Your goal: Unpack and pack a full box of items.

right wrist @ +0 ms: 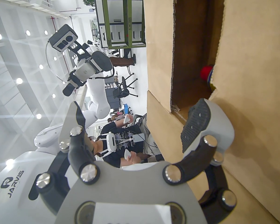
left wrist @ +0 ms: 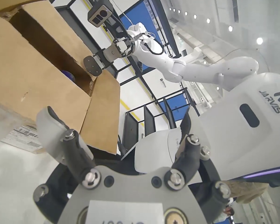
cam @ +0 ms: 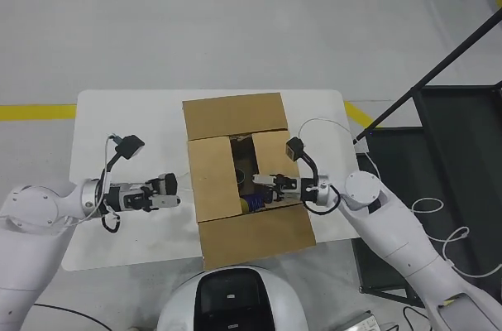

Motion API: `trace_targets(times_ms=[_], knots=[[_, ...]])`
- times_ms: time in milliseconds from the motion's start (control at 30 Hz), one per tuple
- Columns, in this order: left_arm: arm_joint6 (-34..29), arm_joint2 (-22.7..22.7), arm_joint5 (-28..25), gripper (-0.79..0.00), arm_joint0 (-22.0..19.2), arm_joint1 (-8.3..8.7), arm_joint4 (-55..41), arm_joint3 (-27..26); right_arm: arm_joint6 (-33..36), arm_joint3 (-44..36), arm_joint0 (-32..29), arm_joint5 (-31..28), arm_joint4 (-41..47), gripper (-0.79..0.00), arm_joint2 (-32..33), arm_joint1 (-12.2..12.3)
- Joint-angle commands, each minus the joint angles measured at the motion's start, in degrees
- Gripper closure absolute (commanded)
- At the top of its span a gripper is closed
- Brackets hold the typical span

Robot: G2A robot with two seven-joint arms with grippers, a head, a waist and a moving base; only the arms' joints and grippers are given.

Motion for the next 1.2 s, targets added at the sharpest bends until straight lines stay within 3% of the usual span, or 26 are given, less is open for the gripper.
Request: trace_targets(times_ms=[0,300,467,667,967,1167], knots=[[-0.88,0.42,2.44,-0.785,-1.06,-0.09,-1.43,2.83,-0.08,0.51,1.69,0.43,-0.78,-0.785,-1.88,-0.62],[-11.20,4.39,5.38,-0.785,-10.02,-1.44,-10.32,16.52,-2.10,3.71,6.39,-0.16,-3.25,-0.785,-6.33,-2.73],[-11.12,7.32,5.29,-0.785,-14.65,-2.51,-10.88,22.41,-4.98,3.27,6.88,1.58,-7.38,-0.785,-6.75,-3.04],[-8.69,9.21,2.87,-0.785,-17.28,-3.30,-11.12,27.52,-3.50,1.77,6.93,3.65,-8.71,-0.785,-8.46,-3.60],[-4.03,7.74,-1.79,-0.785,-16.66,-3.51,-12.87,29.72,-0.84,-0.13,10.08,3.22,-5.89,-0.785,-12.70,-5.79],[-2.01,5.17,-3.02,-0.785,-15.45,-3.05,-12.19,25.98,-3.03,-1.34,13.29,0.63,-4.14,-0.785,-15.49,-7.90]])
